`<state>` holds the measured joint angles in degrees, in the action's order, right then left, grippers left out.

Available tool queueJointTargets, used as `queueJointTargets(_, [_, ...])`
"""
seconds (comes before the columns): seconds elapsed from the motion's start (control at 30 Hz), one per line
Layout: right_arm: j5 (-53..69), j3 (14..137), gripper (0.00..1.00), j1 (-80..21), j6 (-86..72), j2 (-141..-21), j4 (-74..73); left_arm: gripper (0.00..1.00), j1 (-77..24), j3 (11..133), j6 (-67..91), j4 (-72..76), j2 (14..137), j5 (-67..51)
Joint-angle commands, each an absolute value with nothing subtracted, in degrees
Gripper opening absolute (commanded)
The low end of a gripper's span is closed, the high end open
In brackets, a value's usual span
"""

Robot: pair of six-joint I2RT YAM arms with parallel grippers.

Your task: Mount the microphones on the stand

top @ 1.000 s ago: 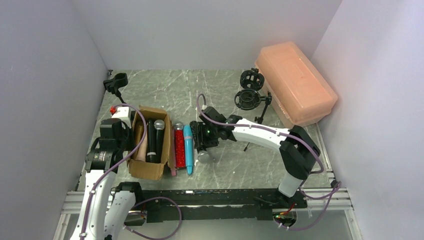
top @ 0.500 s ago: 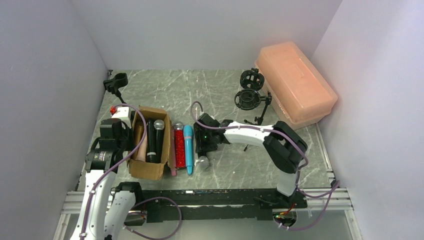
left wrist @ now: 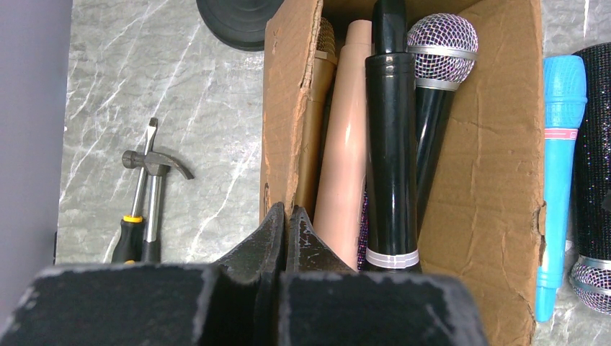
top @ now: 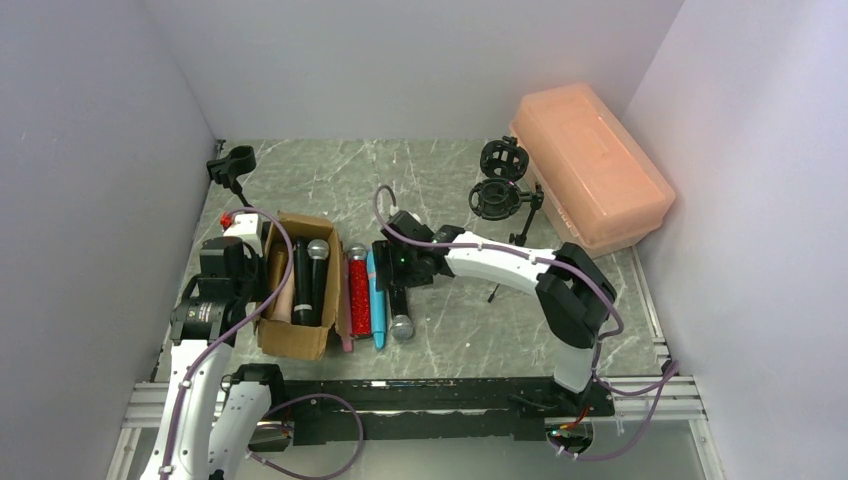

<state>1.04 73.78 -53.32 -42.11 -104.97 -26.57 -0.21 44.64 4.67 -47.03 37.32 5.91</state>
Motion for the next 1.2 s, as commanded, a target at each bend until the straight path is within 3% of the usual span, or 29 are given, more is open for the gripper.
queueJointTargets(0.0, [-4.9,84.4,0.94,-55.5,-39.1,-100.5,-32.0,0.00,-0.2,47.3,4.7,-42.4,35.9,6.5])
queueJointTargets(0.03, [-7.0,87.4,0.99,-56.4,-38.0,-100.8,-34.3,0.00,-0.2,47.4,4.6,-42.6,35.9,6.6])
queueJointTargets(0.17, [-9.6,92.5,1.00,-56.6,-38.5,-99.4,-35.9,0.00,-0.2,47.8,4.5,-43.2,36.1,6.6])
queueJointTargets(0.3, [7.7,85.9,1.00,-50.8,-41.2,-97.4,-24.6,0.00,-0.2,48.0,4.1,-43.4,36.2,6.9])
queueJointTargets(0.4, [-2.7,96.5,1.00,-57.0,-38.1,-102.1,-34.0,0.00,-0.2,47.9,4.0,-43.1,35.9,7.0])
queueJointTargets(0.47, [-5.2,103.3,0.93,-59.7,-37.8,-106.2,-37.2,0.00,-0.2,47.6,3.9,-42.6,35.4,6.5])
queueJointTargets(0.5, [-4.1,105.1,0.81,-60.2,-38.5,-108.2,-37.0,0.00,-0.2,47.5,4.1,-42.3,35.0,6.4])
queueJointTargets(0.6, [-1.7,111.5,0.62,-61.3,-39.7,-113.7,-38.7,0.00,-0.2,47.4,4.7,-41.7,34.6,6.1])
queueJointTargets(0.67, [-0.7,116.3,0.56,-61.9,-40.2,-117.7,-40.8,0.00,-0.2,47.4,5.1,-41.7,34.6,6.2])
queueJointTargets(1.17, [8.3,126.1,0.55,-62.8,-43.4,-133.0,-38.8,0.00,-0.2,46.6,6.2,-41.3,35.4,5.5])
